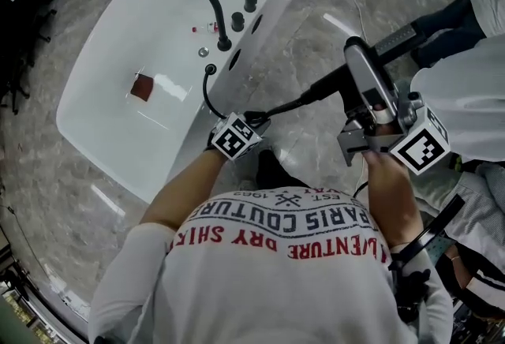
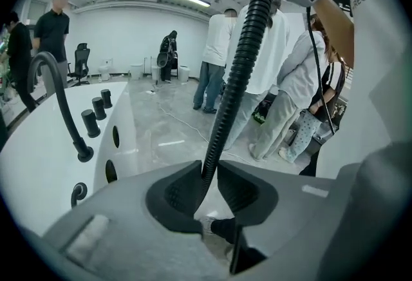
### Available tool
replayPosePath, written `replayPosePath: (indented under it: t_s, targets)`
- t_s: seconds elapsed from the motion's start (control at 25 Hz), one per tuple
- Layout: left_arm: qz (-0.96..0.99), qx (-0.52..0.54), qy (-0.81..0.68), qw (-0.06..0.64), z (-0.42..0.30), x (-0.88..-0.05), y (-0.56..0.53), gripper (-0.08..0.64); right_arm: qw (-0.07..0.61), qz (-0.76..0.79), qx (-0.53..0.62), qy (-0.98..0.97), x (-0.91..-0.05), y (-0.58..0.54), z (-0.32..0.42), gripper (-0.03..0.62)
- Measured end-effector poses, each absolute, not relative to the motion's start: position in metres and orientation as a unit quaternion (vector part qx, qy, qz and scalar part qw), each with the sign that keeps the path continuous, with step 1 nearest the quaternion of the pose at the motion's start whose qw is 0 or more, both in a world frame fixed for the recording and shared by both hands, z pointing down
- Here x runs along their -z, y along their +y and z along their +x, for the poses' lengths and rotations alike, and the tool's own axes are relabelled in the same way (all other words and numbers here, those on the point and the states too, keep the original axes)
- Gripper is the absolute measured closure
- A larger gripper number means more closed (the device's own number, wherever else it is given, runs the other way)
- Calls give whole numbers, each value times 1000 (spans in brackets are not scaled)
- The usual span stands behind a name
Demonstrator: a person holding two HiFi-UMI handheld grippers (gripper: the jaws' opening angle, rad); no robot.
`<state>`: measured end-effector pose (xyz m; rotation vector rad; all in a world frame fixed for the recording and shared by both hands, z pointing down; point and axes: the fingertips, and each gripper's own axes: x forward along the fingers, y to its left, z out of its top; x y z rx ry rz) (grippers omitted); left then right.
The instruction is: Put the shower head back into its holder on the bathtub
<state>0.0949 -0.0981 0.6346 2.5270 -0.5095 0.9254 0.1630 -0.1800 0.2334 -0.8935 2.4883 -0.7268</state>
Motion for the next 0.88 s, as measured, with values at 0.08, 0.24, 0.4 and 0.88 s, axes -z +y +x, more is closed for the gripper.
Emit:
replayPosePath:
  t_s: [0.08, 0.24, 0.4, 0.88]
  targets:
    - [904, -326, -185, 204, 96, -639, -100, 479, 190, -327, 254, 890, -236, -181, 166, 479]
    - [901, -335, -180, 207, 91, -644, -95, 495, 180, -352, 250, 884, -247, -183, 176, 479]
    - [897, -342, -192, 206, 75, -643, -92, 499, 175, -367, 244, 880, -251, -186, 181, 480]
    - [897, -327, -232, 187, 26, -607, -83, 502, 159, -408, 248, 864, -268, -186, 198, 480]
